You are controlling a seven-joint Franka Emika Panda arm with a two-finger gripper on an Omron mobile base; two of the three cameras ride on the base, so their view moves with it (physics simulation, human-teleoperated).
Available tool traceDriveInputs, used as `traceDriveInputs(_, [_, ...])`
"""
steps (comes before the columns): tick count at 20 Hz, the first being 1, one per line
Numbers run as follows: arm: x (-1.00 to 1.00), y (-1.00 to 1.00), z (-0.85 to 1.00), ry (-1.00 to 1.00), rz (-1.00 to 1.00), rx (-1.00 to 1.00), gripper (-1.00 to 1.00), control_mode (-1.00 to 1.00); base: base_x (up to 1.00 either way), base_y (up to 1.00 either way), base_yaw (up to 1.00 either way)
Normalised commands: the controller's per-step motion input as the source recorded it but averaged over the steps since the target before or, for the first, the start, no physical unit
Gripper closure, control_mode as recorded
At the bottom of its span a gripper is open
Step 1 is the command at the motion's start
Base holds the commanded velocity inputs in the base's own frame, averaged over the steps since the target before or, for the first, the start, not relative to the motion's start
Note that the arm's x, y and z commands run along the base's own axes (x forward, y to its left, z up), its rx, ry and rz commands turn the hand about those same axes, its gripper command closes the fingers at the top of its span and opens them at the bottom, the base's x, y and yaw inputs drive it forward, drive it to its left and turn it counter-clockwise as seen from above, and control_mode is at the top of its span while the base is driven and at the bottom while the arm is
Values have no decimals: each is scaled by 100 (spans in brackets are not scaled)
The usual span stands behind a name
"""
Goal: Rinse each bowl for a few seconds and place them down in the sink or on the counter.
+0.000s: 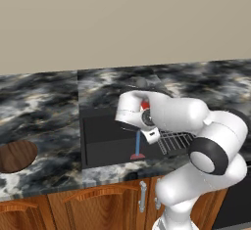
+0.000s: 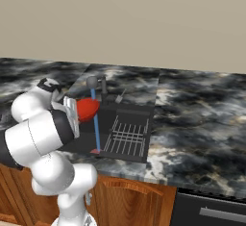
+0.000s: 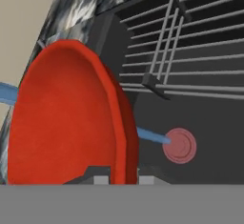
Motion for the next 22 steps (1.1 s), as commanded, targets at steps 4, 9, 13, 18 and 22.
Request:
traceDriveInputs(4, [35,5,8,8,-2,-17,100,-100,0,0,0])
traceDriveInputs(9, [32,7,4,8,-1,-16,100,-100,0,0,0])
traceDriveInputs(13, [-1,28,31,1,0,-17,100,-100,0,0,0])
traceDriveInputs(18, [-7,35,44,0,2,-15,100,-100,0,0,0])
traceDriveInputs(22, [-3,40,47,3,4,-12,100,-100,0,0,0])
